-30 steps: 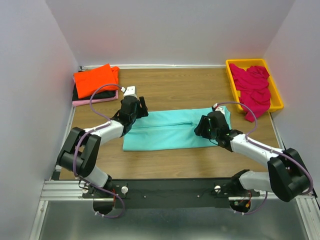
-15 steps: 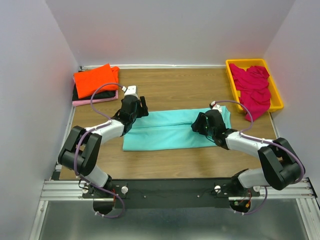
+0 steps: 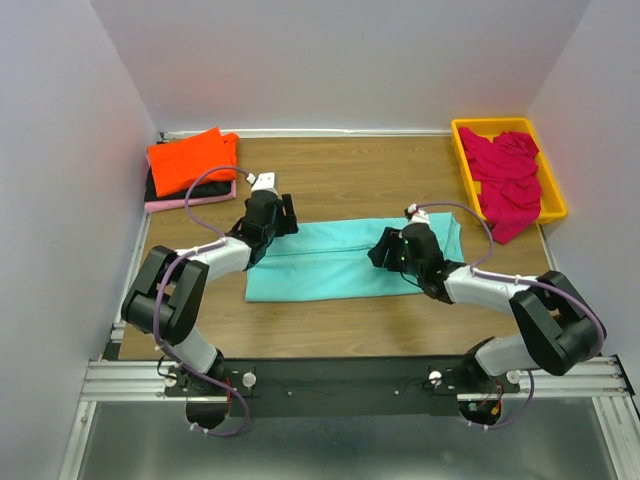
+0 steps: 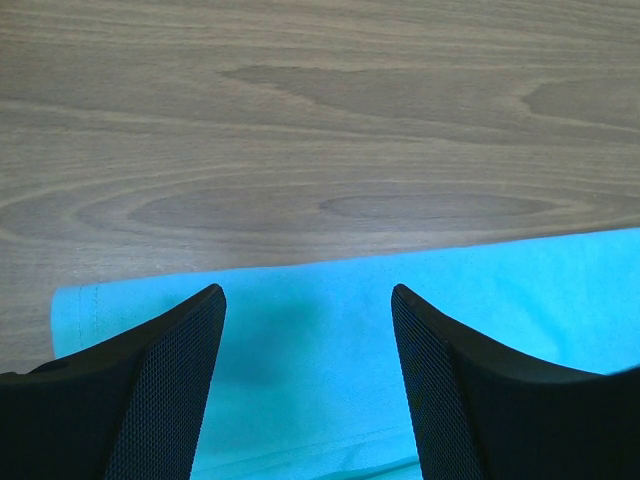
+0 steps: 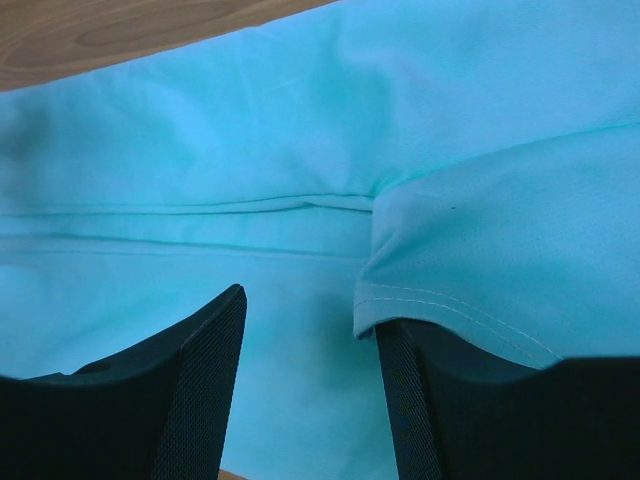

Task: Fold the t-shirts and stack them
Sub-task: Fold the tshirt

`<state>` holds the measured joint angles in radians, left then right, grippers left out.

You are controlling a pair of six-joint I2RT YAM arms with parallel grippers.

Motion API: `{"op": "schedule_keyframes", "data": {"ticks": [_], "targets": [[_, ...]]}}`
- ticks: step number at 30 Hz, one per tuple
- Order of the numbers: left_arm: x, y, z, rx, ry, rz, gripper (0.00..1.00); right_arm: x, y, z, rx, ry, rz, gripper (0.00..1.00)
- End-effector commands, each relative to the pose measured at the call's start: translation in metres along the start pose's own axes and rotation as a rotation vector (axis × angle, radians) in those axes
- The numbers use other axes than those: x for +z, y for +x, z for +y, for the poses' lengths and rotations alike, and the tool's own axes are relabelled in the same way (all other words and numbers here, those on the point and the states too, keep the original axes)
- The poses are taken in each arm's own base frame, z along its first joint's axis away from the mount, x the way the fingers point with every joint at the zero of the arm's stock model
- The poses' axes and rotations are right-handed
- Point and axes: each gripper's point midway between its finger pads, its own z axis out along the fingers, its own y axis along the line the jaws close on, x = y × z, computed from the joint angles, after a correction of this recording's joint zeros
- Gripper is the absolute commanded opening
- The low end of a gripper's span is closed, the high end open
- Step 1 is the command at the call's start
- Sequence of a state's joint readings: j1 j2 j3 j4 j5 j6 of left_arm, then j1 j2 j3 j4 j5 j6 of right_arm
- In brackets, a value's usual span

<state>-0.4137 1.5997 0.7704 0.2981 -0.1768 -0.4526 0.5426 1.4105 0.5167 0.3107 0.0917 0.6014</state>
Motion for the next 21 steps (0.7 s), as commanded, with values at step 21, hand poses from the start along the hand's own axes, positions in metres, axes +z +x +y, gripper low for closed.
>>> {"op": "schedule_keyframes", "data": {"ticks": [21], "targets": [[0.009,0.0,-0.007,0.026,0.021,0.015,0.75,-0.035,0.036,0.021,-0.026,-0.009,0.096,0.65]]}}
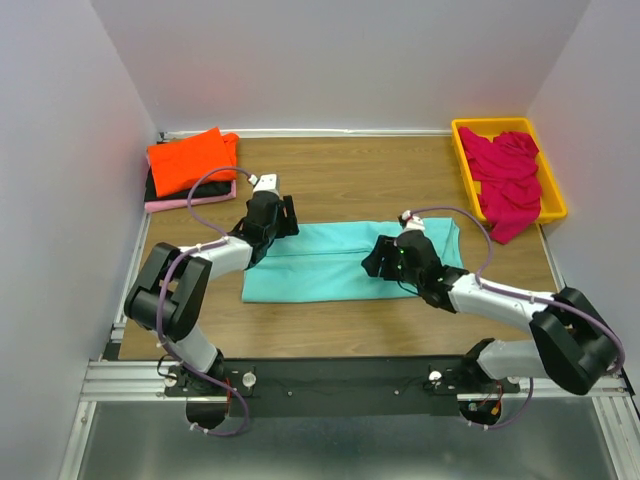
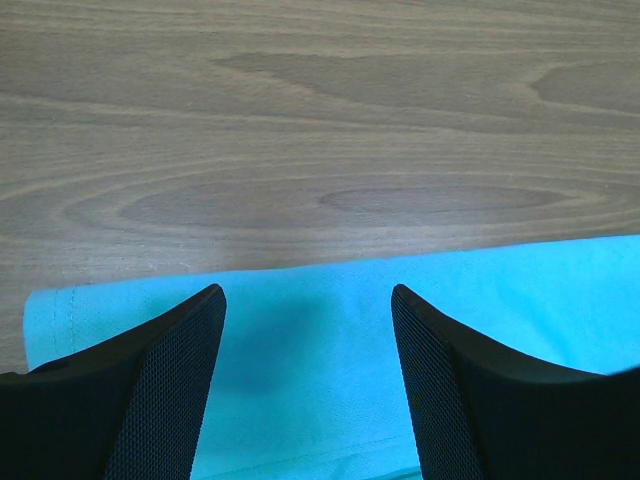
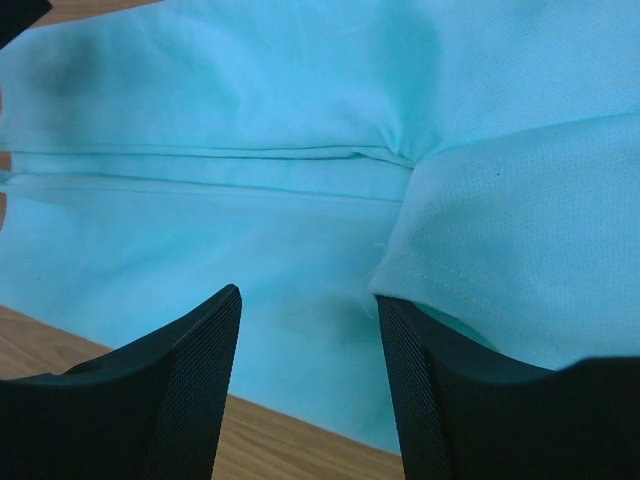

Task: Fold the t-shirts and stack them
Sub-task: Fold the tshirt

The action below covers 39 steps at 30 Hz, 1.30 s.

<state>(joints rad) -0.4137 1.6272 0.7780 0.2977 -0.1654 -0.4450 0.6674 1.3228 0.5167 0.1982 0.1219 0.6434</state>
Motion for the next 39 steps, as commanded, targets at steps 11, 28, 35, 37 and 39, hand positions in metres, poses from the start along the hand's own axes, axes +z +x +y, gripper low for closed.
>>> {"op": "schedule_keyframes", "data": {"ticks": [11,28,35,37,39], "targets": [[0.004,-0.011,-0.008,0.016,0.019,-0.015,0.75,-0.044,-0.001,-0.003,0.019,0.011,-0.026,0.69],[0.002,-0.006,-0.011,0.017,0.047,-0.01,0.75,0.006,-0.04,-0.013,-0.012,0.179,-0.12,0.7],[0.002,-0.004,-0.009,0.018,0.043,-0.008,0.75,0.018,-0.014,-0.03,-0.009,0.222,-0.061,0.7],[0.003,-0.003,-0.009,0.019,0.042,-0.007,0.75,0.021,-0.008,-0.03,-0.005,0.211,-0.044,0.7],[0.003,-0.003,-0.009,0.017,0.04,-0.006,0.75,0.025,-0.003,-0.029,-0.002,0.2,-0.03,0.7]]}}
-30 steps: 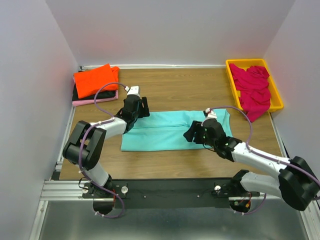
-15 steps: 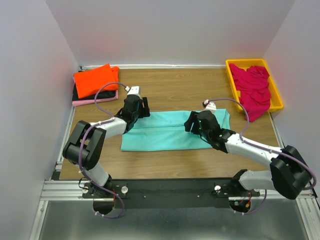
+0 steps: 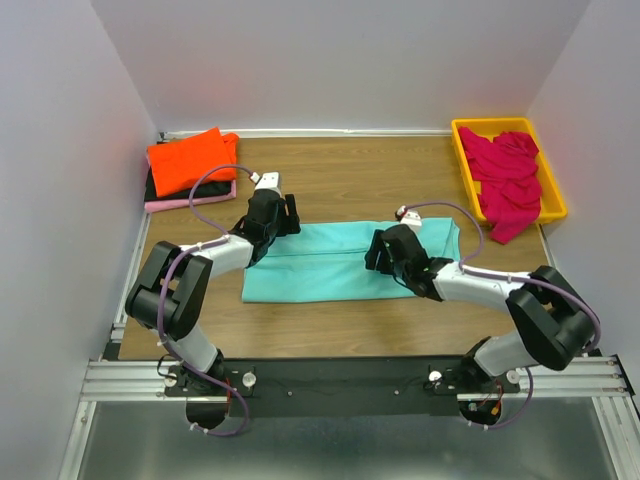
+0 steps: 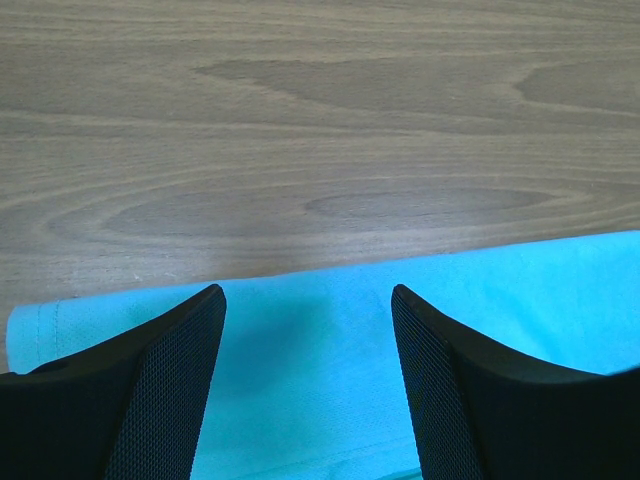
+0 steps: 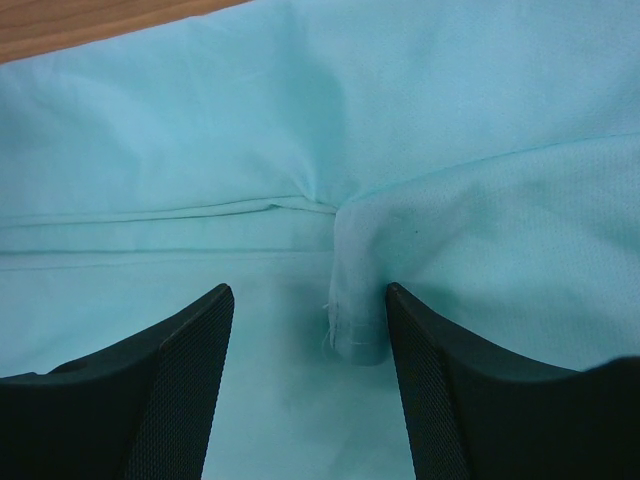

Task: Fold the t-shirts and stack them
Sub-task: Fold the tshirt

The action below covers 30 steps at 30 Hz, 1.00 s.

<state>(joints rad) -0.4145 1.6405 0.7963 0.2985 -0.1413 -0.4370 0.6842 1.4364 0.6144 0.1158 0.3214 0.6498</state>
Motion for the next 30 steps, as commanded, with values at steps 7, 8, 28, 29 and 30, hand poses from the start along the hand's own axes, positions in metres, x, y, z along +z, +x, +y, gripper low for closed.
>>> {"op": "schedule_keyframes", "data": {"ticks": [7,8,28,29,30], "targets": [[0.004,0.011,0.0,0.011,0.01,0.014,0.75,0.026,0.026,-0.008,0.03,0.022,0.068,0.7],[0.004,0.012,0.001,0.009,0.008,0.016,0.75,0.028,0.025,-0.01,0.034,0.026,0.068,0.7],[-0.01,0.05,-0.005,-0.021,0.037,0.055,0.75,0.074,-0.022,-0.04,0.004,0.0,0.109,0.73],[-0.011,0.054,-0.005,-0.023,0.031,0.062,0.75,0.079,-0.028,-0.037,0.0,-0.01,0.102,0.73],[-0.012,0.056,-0.006,-0.024,0.033,0.063,0.75,0.082,-0.028,-0.037,-0.004,-0.013,0.109,0.73]]}}
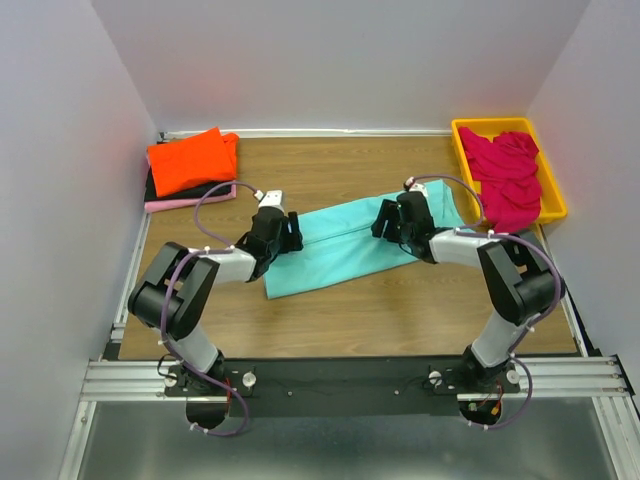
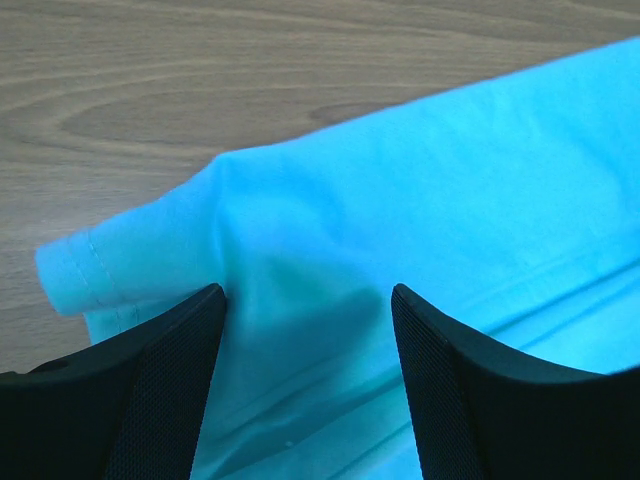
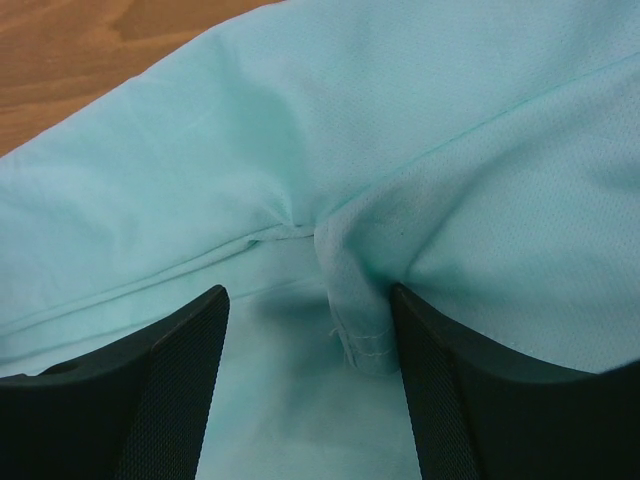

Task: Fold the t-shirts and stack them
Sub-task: Fold the tshirt

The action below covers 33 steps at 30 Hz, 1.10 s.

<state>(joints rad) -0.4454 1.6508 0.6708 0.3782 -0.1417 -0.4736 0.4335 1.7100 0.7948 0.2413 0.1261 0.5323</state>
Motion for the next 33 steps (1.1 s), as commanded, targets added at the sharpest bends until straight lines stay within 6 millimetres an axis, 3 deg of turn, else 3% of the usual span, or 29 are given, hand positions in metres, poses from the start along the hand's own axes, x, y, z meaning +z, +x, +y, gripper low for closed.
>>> {"op": "schedule_keyframes", "data": {"ticks": [1,5,6,9,10,12,13,18,23,26,27,28,33], "targets": [[-0.006,0.012,-0.012,-0.01,0.031,0.009,0.75,0.017,0.024,-0.007,-0.049,-0.018,0.124,0.73],[-0.012,0.03,-0.015,-0.012,0.033,0.036,0.75,0.031,0.018,-0.001,-0.102,-0.069,0.146,0.73],[-0.013,0.032,-0.016,-0.019,0.035,0.037,0.75,0.035,0.008,0.004,-0.116,-0.083,0.133,0.73],[-0.017,0.048,-0.019,-0.011,0.038,0.062,0.75,0.045,0.003,0.007,-0.16,-0.109,0.143,0.75],[-0.018,0.052,-0.021,-0.016,0.039,0.069,0.75,0.048,-0.009,0.015,-0.164,-0.138,0.131,0.75],[-0.021,0.065,-0.022,-0.01,0.04,0.093,0.75,0.057,-0.007,0.015,-0.18,-0.151,0.153,0.76],[-0.022,0.069,-0.023,-0.019,0.039,0.1,0.75,0.061,-0.02,0.02,-0.183,-0.166,0.131,0.77],[-0.036,0.09,-0.023,-0.045,0.031,0.128,0.76,0.083,-0.025,0.026,-0.189,-0.196,0.163,0.77],[-0.054,0.107,-0.042,-0.093,0.069,0.141,0.76,0.102,-0.045,0.039,-0.188,-0.228,0.155,0.78],[-0.063,0.121,-0.058,-0.097,0.101,0.164,0.76,0.113,-0.042,0.04,-0.185,-0.235,0.18,0.78],[-0.064,0.125,-0.062,-0.116,0.105,0.174,0.76,0.117,-0.056,0.047,-0.189,-0.251,0.151,0.78],[-0.065,0.13,-0.065,-0.12,0.107,0.186,0.76,0.12,-0.044,0.042,-0.187,-0.239,0.198,0.78],[-0.081,0.15,-0.093,-0.145,0.163,0.225,0.76,0.134,-0.05,0.046,-0.187,-0.249,0.203,0.79]]}}
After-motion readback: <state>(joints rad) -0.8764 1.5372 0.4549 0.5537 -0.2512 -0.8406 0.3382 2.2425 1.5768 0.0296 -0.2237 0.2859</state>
